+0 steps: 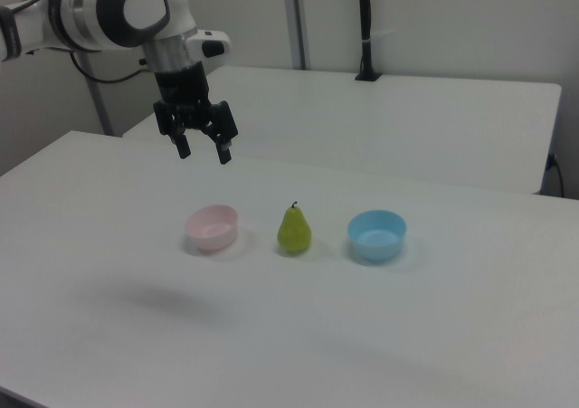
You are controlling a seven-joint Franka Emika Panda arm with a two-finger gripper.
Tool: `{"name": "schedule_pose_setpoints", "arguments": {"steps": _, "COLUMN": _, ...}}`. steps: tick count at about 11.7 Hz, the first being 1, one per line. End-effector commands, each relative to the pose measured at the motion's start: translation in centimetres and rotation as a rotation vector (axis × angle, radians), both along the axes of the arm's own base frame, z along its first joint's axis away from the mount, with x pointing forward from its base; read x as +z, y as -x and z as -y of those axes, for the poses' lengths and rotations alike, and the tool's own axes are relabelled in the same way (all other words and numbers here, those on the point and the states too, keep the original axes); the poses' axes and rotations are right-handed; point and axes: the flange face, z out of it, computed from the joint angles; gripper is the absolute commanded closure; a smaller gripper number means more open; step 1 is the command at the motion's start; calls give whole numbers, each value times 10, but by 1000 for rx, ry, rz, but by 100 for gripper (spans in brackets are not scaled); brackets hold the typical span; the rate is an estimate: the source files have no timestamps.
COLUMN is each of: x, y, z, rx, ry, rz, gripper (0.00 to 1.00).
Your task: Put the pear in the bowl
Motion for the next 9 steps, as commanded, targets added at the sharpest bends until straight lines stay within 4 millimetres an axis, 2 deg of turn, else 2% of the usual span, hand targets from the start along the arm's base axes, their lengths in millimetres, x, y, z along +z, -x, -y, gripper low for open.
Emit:
{"name": "schedule_pose_setpoints", "arguments": {"steps": 1, "x": 0, "y": 6, "z": 1, "rx": -14, "ry": -21, "rz": -2, "gripper": 0}}
{"name": "schedule_pose_setpoints", "arguments": {"steps": 9, "x": 0, "y": -1, "z": 8, "rx": -20, "ry": -23, "rz": 30, "gripper": 0}}
